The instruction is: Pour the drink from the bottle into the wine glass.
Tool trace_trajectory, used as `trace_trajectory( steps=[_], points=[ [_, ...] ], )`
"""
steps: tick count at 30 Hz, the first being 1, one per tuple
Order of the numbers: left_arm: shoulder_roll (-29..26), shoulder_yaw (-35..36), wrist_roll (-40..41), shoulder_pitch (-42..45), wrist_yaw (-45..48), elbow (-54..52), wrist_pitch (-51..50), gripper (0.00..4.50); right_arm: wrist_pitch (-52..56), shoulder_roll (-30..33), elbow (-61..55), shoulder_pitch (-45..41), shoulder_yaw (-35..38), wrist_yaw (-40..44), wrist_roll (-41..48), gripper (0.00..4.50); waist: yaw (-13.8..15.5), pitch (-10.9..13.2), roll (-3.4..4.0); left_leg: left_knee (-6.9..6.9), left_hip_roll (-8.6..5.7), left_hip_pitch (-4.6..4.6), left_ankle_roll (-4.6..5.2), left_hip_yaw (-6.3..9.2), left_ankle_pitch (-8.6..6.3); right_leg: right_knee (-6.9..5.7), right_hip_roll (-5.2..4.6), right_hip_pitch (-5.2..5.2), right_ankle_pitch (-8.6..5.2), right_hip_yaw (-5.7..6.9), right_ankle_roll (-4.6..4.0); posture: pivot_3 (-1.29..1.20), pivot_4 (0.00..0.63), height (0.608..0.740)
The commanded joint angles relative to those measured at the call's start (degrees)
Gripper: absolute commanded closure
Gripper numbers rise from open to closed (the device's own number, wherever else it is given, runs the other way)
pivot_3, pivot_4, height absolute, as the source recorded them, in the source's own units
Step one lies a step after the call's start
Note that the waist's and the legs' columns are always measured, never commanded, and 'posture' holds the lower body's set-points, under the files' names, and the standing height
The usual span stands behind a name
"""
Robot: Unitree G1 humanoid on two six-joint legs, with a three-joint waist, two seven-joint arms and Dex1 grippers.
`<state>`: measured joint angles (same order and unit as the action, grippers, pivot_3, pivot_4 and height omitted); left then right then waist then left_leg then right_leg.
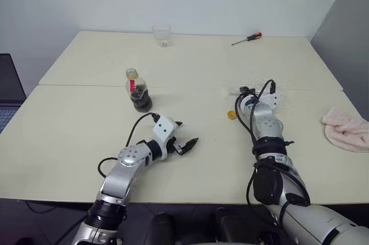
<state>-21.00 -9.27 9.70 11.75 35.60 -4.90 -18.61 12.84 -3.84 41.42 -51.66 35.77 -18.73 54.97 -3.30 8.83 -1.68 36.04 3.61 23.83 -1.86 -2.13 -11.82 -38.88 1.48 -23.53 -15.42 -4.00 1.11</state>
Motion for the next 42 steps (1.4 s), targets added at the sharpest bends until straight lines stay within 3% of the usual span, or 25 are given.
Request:
trace_trajectory(
  steps=[1, 5, 12, 18, 24, 28, 36, 42],
  points=[
    [-0.11, 0.35, -0.3, -0.19, -0.43, -2.71, 0.25, 0.0, -2.24, 1.04, 2.32, -0.04, 0.78, -1.13, -2.38, 3.05, 0.07, 0.0, 0.0, 0.0, 0.0, 0.0, 0.0, 0.0, 0.0, 0.0, 0.0, 0.0, 0.0, 0.0, 0.0, 0.0, 0.15, 0.74],
    [-0.03, 0.36, -0.33, -0.55, -0.78, -3.03, 0.16, 0.0, -3.05, 1.67, 2.36, -0.12, 1.12, -1.84, -3.27, 4.26, 0.31, 0.0, 0.0, -0.01, -0.01, 0.02, 0.0, 0.02, 0.0, 0.02, -0.05, 0.0, -0.02, 0.03, -0.02, 0.0, 0.15, 0.74],
    [0.17, 0.12, -0.55, 0.13, -0.81, -2.19, 0.36, 0.0, -2.68, 2.52, -1.0, 0.71, -0.4, -1.96, -5.29, 4.32, 0.43, 0.0, 0.0, -0.03, -0.02, 0.03, 0.0, 0.03, 0.0, 0.02, -0.17, 0.01, -0.02, 0.04, -0.03, 0.0, 0.15, 0.74],
    [0.22, 0.54, -1.03, 0.61, -1.19, -1.74, 1.23, 0.0, 1.79, 3.65, -10.19, 4.58, -5.91, 1.18, -8.81, 4.32, 0.52, 0.02, 0.03, -0.04, -0.01, 0.06, 0.0, 0.03, 0.0, 0.04, -0.24, 0.0, -0.03, 0.02, -0.02, 0.0, 0.15, 0.74],
    [0.65, 1.31, -1.48, 1.61, -2.13, -0.41, 3.11, 0.0, 3.35, 9.48, -28.6, 15.94, -30.57, 17.43, -27.51, 4.36, 0.17, 0.18, 0.27, -0.09, -0.02, 0.19, 0.0, 0.03, 0.0, 0.04, -0.26, -0.22, -0.05, -0.08, -0.01, 0.0, 0.15, 0.74],
    [0.87, 1.19, -1.7, 1.86, -1.82, 0.13, 3.68, 0.0, 0.35, 9.26, -34.35, 20.46, -35.46, 18.43, -34.23, 4.36, -0.24, 0.19, 0.28, -0.13, 0.01, 0.22, 0.0, 0.06, 0.0, -0.01, -0.17, -0.36, -0.05, -0.11, 0.0, 0.0, 0.15, 0.74],
    [0.84, 1.0, -2.29, 2.05, -1.32, 0.94, 4.44, 0.0, -5.61, 6.35, -31.84, 16.87, -38.08, 20.36, -41.61, 4.36, -0.01, 0.22, 0.29, -0.12, -0.02, 0.34, -0.01, 0.01, 0.0, -0.11, -0.02, -0.54, -0.05, -0.08, -0.01, 0.0, 0.15, 0.74],
    [0.51, 0.75, -2.6, 1.72, -0.79, 0.6, 4.34, 0.0, -10.96, 1.35, -22.7, 14.51, -39.26, 23.18, -44.21, 4.37, 0.01, 0.21, 0.29, -0.14, -0.01, 0.37, -0.01, -0.02, 0.0, -0.06, -0.03, -0.55, -0.05, -0.08, -0.01, 0.0, 0.15, 0.74]
  ],
)
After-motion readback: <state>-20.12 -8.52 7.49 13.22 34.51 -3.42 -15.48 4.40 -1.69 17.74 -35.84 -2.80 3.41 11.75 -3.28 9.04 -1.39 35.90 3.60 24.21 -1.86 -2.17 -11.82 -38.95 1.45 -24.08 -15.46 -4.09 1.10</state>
